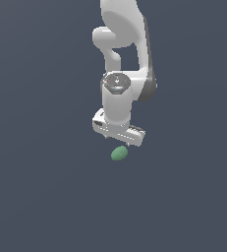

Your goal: Pick up the object and move it to a goal position.

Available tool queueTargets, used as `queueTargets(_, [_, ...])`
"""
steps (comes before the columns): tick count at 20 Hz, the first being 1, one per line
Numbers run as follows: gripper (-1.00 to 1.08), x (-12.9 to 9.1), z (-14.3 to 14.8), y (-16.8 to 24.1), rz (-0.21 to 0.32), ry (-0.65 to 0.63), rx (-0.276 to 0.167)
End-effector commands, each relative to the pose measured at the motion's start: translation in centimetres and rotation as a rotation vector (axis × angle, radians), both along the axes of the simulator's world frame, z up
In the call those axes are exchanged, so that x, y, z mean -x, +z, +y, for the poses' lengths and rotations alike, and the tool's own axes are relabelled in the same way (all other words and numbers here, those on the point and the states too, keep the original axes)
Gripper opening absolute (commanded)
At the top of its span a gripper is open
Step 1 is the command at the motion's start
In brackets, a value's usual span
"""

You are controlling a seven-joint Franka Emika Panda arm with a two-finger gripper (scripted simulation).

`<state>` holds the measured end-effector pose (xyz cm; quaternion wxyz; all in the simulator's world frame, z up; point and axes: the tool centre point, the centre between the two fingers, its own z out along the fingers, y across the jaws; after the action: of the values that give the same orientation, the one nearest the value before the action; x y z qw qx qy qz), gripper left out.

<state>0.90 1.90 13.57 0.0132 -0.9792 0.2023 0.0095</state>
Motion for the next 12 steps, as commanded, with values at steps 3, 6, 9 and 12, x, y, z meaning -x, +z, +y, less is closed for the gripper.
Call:
queueTargets(3, [1.0, -0.3, 0.2, -1.0, 0.001, -0.119, 0.006])
queueTargets(6, [1.0, -0.5, 0.4, -1.6, 0.001, -0.198, 0.01])
queueTargets(9, [1.0, -0.6, 0.5, -2.3, 0.001, -0.276, 0.014])
queueTargets(12, [1.0, -0.8, 0.7, -2.9, 0.001, -0.352, 0.019])
